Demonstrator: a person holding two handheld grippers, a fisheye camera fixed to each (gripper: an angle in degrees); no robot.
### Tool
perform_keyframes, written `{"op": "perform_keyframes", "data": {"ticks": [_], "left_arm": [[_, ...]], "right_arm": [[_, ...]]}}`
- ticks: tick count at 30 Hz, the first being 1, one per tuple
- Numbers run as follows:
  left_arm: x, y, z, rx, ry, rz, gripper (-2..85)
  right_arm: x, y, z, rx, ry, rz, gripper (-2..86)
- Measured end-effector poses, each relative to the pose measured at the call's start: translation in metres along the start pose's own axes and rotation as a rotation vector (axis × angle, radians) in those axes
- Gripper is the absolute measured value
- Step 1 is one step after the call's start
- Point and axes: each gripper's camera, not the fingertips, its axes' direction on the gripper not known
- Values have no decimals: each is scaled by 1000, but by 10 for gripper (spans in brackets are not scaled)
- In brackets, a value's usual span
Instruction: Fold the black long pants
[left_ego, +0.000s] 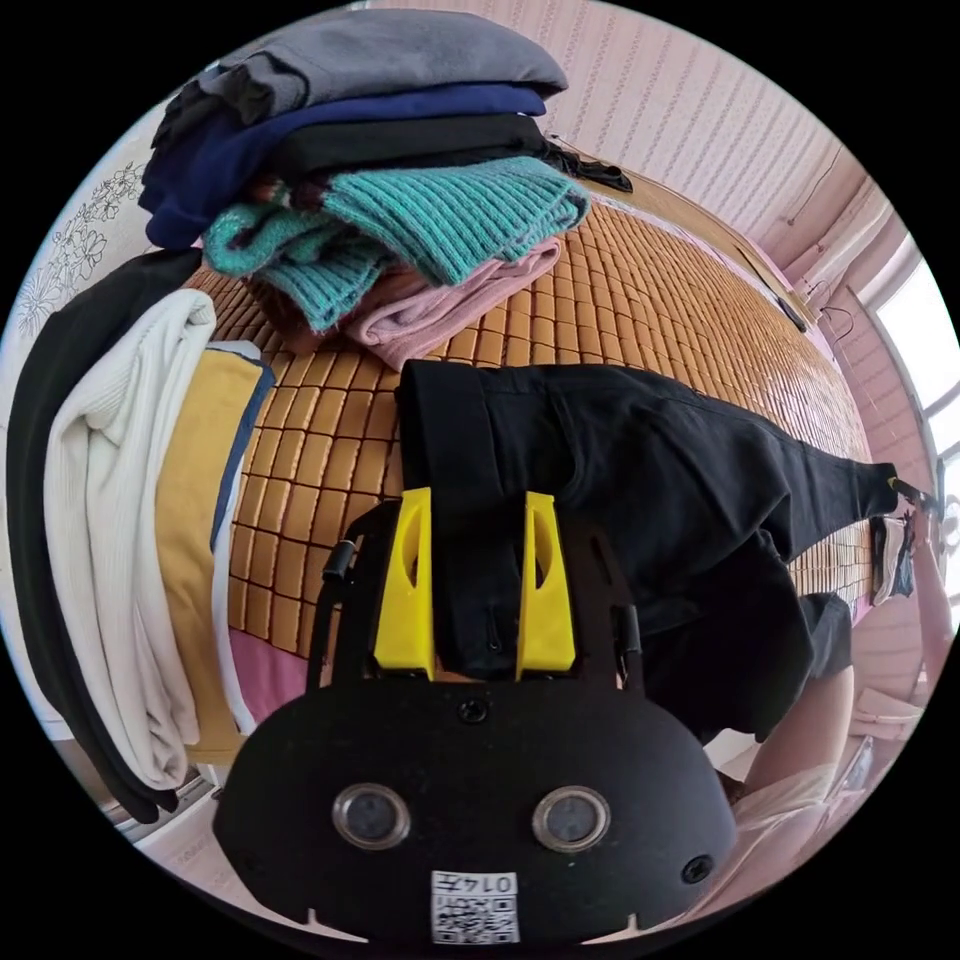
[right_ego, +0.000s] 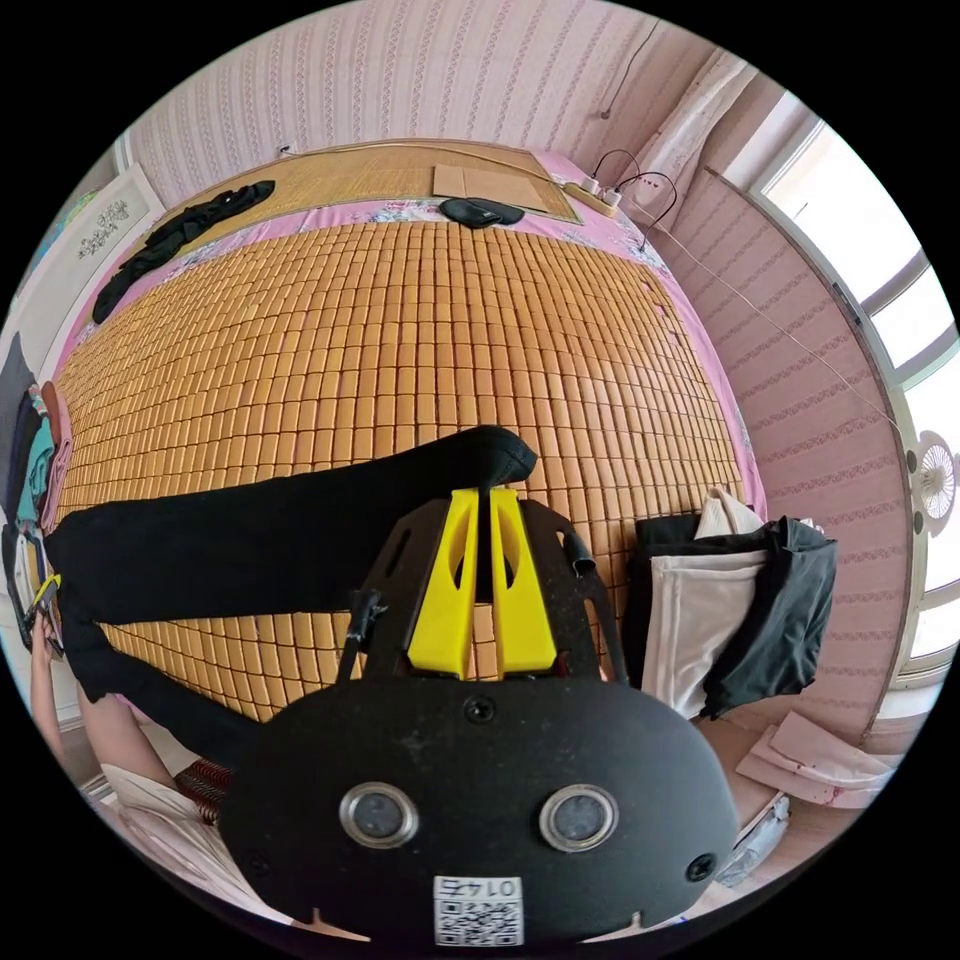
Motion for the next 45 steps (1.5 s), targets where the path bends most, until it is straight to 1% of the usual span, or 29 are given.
{"op": "perform_keyframes", "data": {"ticks": [4,5,6,9,14,17,18,19,21,23,25,28,30,31,33,37,38,40,41,42,43,45], "left_arm": [[5,-16,2,-65,-5,20,72],[10,-19,3,-67,29,61,49],[18,-23,5,-81,-14,100,36],[36,-32,1,-63,-141,189,30],[26,-70,-6,-41,-180,178,31],[34,-93,2,-41,-242,205,41],[40,-96,13,-60,-253,232,48],[42,-97,20,-83,-256,245,54],[38,-97,23,-88,-245,200,71],[25,-98,14,-93,-155,133,79],[17,-91,-4,-62,-115,122,82],[26,-61,-50,62,-95,234,82],[49,-25,-78,119,-76,369,89],[56,-17,-81,112,-56,396,92],[84,17,-86,37,17,486,108],[120,60,-72,-52,123,524,114],[129,68,-61,-88,134,535,118],[141,75,-37,-161,128,551,128],[148,76,-22,-191,109,560,129],[153,75,-15,-190,78,564,128],[156,73,-16,-182,59,572,125],[165,65,-16,-223,32,587,122]], "right_arm": [[-1,-8,4,0,-3,17,9],[-1,-10,4,0,0,18,9],[-1,-11,4,0,4,17,9],[0,-15,2,3,16,1,9],[6,-34,-6,33,-14,-28,14],[6,-46,-1,52,-14,7,22],[7,-48,2,40,-11,25,25],[9,-50,14,-14,-16,61,39],[13,-46,30,-62,-16,87,70],[21,-28,43,-87,-63,84,104],[28,-3,47,-87,-141,63,116],[45,58,48,-61,-239,63,124],[58,102,49,-65,-293,97,128],[67,131,50,-77,-329,131,132],[80,173,54,-113,-354,187,135],[107,257,71,-216,-334,342,150],[114,275,82,-243,-372,398,154],[117,295,104,-297,-478,431,146],[112,302,117,-335,-527,408,138],[109,304,121,-341,-536,393,133],[106,306,122,-307,-530,385,126],[106,308,119,-274,-490,389,119]]}}
